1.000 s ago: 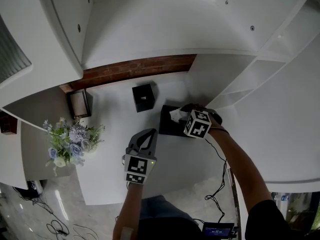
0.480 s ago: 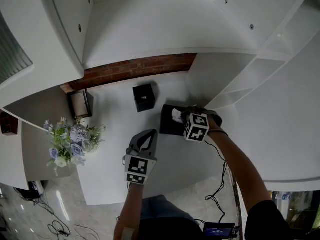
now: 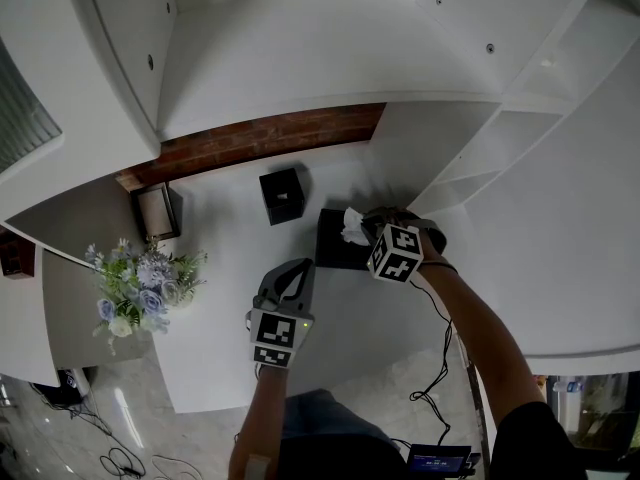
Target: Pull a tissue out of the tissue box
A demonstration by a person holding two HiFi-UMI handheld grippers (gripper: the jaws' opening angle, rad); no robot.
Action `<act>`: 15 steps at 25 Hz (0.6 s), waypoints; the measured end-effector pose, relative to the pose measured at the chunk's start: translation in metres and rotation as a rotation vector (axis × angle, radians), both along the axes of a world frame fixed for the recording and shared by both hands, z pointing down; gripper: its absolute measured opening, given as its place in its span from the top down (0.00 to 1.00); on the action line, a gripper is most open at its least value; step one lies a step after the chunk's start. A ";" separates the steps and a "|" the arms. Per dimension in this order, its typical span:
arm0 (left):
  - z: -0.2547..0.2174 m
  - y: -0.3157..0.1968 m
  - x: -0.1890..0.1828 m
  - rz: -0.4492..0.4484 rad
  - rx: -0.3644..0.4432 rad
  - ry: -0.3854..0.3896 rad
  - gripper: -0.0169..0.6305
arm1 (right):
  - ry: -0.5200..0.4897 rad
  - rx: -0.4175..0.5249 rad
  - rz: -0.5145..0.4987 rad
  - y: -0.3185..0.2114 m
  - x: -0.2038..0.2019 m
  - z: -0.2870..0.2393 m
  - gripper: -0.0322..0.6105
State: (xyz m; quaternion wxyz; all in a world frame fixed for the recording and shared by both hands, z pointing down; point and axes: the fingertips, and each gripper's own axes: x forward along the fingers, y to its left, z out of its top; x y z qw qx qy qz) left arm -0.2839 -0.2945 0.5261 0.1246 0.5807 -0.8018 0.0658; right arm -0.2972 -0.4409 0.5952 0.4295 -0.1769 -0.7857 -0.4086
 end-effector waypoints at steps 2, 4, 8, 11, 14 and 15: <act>0.000 -0.001 0.001 0.003 0.001 0.001 0.96 | -0.027 0.007 0.015 -0.003 -0.001 -0.008 0.95; -0.001 -0.002 0.002 0.007 0.003 0.002 0.96 | -0.051 0.014 0.025 -0.006 -0.003 -0.016 0.95; -0.004 -0.004 0.004 0.014 0.007 -0.002 0.96 | -0.089 0.032 0.036 -0.010 -0.004 -0.030 0.95; -0.006 -0.005 0.006 0.020 0.008 -0.007 0.96 | -0.118 0.041 0.047 -0.013 -0.004 -0.040 0.95; -0.008 -0.005 0.007 0.023 0.010 -0.012 0.96 | -0.151 0.041 0.061 -0.014 -0.004 -0.051 0.95; -0.010 -0.005 0.006 0.024 0.012 -0.014 0.96 | -0.165 0.037 0.067 -0.014 -0.004 -0.055 0.95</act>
